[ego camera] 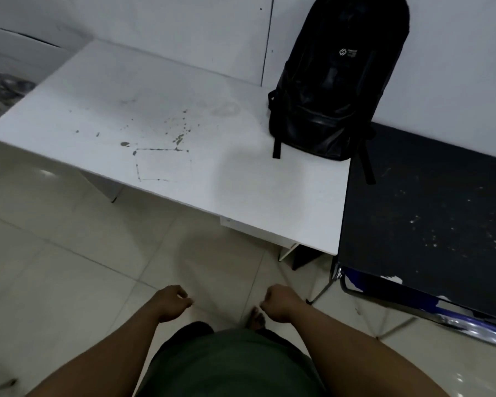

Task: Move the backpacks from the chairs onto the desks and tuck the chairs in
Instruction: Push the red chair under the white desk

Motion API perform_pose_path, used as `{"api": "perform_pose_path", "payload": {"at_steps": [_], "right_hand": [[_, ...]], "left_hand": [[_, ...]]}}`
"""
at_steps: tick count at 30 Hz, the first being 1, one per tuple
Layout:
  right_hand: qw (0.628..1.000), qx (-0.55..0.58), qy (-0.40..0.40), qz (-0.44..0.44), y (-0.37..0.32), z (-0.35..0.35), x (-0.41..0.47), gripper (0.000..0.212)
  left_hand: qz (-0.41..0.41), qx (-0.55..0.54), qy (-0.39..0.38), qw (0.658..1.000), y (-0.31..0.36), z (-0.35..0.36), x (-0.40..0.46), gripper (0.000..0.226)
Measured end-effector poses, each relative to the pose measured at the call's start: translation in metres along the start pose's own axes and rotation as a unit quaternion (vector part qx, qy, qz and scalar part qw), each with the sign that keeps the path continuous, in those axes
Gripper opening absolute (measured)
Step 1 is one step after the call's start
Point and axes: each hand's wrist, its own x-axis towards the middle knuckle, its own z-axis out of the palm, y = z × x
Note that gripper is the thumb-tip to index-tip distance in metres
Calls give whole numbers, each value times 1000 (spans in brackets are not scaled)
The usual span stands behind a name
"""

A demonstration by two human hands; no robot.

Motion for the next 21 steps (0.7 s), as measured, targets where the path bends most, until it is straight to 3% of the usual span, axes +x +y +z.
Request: {"api": "perform_pose_path", "payload": {"at_steps": [4,13,21], "right_hand": [[1000,19,18,14,-15,24,-7,38],[988,152,36,20,-79,92,-19,26],[980,196,35,25,-110,138,-33,17]], "left_hand": [[-38,34,-9,999,-49,-7,-8,56],[32,-48,21,998,-117,-16,-18,39],[-27,-42,22,998,-211,-15,-37,45]]}}
